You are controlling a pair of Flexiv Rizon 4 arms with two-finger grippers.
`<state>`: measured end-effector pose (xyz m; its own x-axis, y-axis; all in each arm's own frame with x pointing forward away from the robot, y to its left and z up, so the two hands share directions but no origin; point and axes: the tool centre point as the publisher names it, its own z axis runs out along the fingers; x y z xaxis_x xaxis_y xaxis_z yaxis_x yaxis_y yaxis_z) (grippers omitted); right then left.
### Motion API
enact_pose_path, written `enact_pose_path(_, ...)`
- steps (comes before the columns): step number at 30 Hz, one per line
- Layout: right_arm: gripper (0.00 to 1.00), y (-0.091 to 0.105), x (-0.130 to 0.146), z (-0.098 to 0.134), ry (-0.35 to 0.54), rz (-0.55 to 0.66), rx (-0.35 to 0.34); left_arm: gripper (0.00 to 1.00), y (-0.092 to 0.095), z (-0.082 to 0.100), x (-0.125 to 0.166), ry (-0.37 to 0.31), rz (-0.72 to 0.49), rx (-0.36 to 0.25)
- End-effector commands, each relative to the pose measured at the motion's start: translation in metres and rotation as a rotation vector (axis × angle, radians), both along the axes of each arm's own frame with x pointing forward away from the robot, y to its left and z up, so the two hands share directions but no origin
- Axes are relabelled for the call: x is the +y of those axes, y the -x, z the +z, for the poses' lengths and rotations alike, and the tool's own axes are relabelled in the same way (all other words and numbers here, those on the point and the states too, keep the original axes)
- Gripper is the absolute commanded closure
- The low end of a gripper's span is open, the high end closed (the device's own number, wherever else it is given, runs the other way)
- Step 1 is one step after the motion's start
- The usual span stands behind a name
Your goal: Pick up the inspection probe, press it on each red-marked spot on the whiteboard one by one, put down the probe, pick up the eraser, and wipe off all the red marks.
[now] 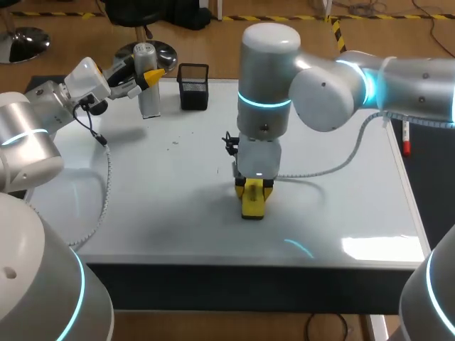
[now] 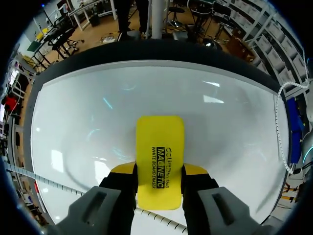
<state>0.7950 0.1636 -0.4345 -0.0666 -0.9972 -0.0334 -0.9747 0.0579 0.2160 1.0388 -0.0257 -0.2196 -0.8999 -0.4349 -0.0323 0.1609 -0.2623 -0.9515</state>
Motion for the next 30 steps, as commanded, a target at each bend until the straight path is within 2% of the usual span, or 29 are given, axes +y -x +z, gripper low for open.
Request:
enact_pose_path(1,1.00,-0.002,-0.019,-0.021,-0.013,-0.009,-0.010,1.00,0.000,0.002,0.000,-0.001,0.000,0.001)
enact_pose_path(9,1.00,-0.005,-0.030,-0.007,-0.021,-0.031,-0.031,1.00,0.000,0.002,0.000,-0.001,0.000,0.001)
enact_pose_path(20,1.00,-0.016,-0.047,0.043,-0.035,-0.019,-0.127,1.00,0.000,0.002,0.000,-0.001,0.000,0.001)
enact_pose_path(30,1.00,-0.023,-0.064,0.053,-0.018,-0.043,-0.155,1.00,0.000,0.002,0.000,-0.001,0.000,0.001)
